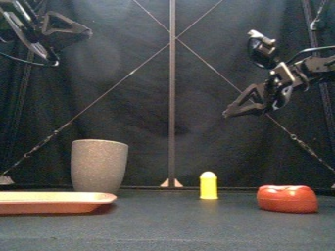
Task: Pick the yellow can then place it in the grey bowl
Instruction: Pick the yellow can
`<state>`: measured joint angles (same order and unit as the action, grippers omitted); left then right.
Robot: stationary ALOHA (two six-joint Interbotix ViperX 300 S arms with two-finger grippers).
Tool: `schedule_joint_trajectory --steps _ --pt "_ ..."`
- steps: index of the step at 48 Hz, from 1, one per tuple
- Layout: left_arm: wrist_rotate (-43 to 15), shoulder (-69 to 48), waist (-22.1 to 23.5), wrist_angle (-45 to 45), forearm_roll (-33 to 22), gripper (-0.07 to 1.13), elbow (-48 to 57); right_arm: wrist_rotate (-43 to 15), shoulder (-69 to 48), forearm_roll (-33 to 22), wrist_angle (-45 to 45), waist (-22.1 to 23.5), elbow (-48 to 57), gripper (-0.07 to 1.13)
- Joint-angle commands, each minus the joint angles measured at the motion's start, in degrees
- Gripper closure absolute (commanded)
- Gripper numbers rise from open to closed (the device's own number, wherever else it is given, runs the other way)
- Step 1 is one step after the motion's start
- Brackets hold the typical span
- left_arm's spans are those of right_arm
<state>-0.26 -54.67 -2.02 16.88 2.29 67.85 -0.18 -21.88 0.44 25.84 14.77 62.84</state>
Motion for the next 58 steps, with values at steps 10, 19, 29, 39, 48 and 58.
schedule_joint_trajectory --steps 10,19,29,39,48,58 --pt "0.0 0.3 -0.2 0.4 -0.1 1.09 -1.4 0.2 10.6 10.0 2.1 0.3 -8.9 0.07" --pt "0.0 0.4 -0.2 0.4 -0.1 1.09 -1.2 0.4 14.5 12.7 -0.3 1.1 -11.2 0.0" --pt "0.0 0.4 -0.2 0.4 -0.1 1.09 -0.7 0.4 19.6 12.5 -1.9 1.4 -12.1 0.0" --pt "0.0 0.4 -0.4 0.4 -0.1 1.09 -0.4 0.2 23.7 12.6 -3.4 1.0 -12.7 0.0" --pt "0.0 0.4 -1.0 0.6 -0.1 1.09 -0.3 -0.1 26.6 12.9 -3.5 0.5 -13.0 0.0" --pt "0.0 0.4 -1.1 0.6 -0.1 1.09 -0.2 -1.0 27.4 13.2 -3.8 0.2 -13.0 0.01"
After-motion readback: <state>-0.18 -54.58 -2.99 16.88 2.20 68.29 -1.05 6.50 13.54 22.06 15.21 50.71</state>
